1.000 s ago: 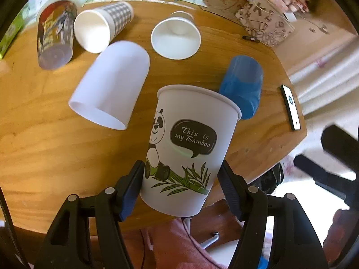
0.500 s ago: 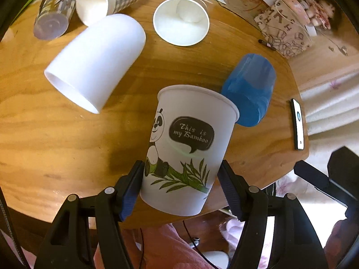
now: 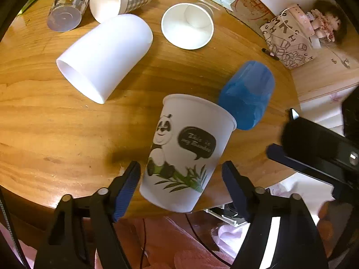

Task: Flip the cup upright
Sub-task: 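Lower the panda cup onto the desk with its open rim facing up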

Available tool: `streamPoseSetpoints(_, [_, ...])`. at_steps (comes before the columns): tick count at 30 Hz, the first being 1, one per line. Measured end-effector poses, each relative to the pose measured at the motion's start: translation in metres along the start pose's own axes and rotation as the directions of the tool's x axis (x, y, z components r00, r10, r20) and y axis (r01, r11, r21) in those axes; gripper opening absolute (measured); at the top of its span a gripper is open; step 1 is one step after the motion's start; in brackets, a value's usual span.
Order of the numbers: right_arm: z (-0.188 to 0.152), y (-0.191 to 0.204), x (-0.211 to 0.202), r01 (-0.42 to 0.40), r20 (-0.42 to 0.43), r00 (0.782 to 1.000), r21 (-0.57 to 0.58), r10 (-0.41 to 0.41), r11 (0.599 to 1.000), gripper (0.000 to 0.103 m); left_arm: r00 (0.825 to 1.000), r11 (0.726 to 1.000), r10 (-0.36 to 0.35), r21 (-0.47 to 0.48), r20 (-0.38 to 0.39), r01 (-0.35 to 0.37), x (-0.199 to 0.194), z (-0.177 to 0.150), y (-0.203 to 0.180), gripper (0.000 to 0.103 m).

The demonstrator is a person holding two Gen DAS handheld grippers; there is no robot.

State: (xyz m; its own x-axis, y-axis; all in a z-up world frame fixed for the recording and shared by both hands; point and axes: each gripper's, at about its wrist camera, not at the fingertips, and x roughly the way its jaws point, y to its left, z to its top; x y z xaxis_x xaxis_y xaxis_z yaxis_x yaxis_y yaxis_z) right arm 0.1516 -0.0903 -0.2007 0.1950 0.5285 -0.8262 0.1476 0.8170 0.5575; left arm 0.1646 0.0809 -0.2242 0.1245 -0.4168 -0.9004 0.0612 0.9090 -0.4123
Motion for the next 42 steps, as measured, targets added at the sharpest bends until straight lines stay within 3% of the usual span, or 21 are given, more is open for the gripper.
streamPoseSetpoints(6, [0.003, 0.001, 0.015, -0.028, -0.043, 0.999, 0.016, 0.028, 0.999, 0.103, 1.000, 0.999, -0.009, 0.033, 0.005, 0.009, -0.012, -0.005, 0.001, 0.084])
streamPoseSetpoints(18, [0.003, -0.001, 0.039, 0.032, -0.054, 0.998, 0.070, -0.029, 0.997, 0.102, 1.000, 0.995, -0.018, 0.098, -0.022, 0.020, -0.036, -0.015, 0.011, 0.084])
streamPoseSetpoints(23, [0.005, -0.002, 0.043, 0.062, -0.033, 0.998, 0.105, -0.058, 0.993, 0.088, 0.999, 0.992, -0.016, 0.122, -0.036, 0.020, -0.042, -0.014, 0.015, 0.084])
streamPoseSetpoints(25, [0.005, -0.002, 0.044, 0.072, -0.020, 0.997, 0.115, -0.071, 0.991, 0.072, 0.999, 0.992, -0.014, 0.129, -0.041, 0.019, -0.045, -0.014, 0.018, 0.084])
streamPoseSetpoints(26, [0.005, -0.002, 0.045, 0.079, -0.018, 0.997, 0.119, -0.077, 0.990, 0.070, 0.999, 0.991, -0.014, 0.134, -0.044, 0.020, -0.046, -0.013, 0.020, 0.084])
streamPoseSetpoints(32, [0.002, 0.005, 0.038, 0.118, 0.062, 0.990, 0.129, -0.127, 0.985, 0.068, 0.999, 0.988, -0.015, 0.154, -0.052, 0.023, -0.057, -0.011, 0.037, 0.084])
streamPoseSetpoints(38, [-0.007, 0.025, 0.028, 0.196, 0.211, 0.955, 0.085, -0.210, 0.977, 0.067, 0.999, 0.981, -0.022, 0.193, -0.036, 0.029, -0.070, -0.006, 0.045, 0.084])
streamPoseSetpoints(42, [-0.017, 0.047, 0.024, 0.273, 0.348, 0.900, 0.019, -0.262, 0.962, 0.067, 0.999, 0.976, -0.026, 0.217, -0.030, 0.032, -0.077, -0.005, 0.051, 0.084])
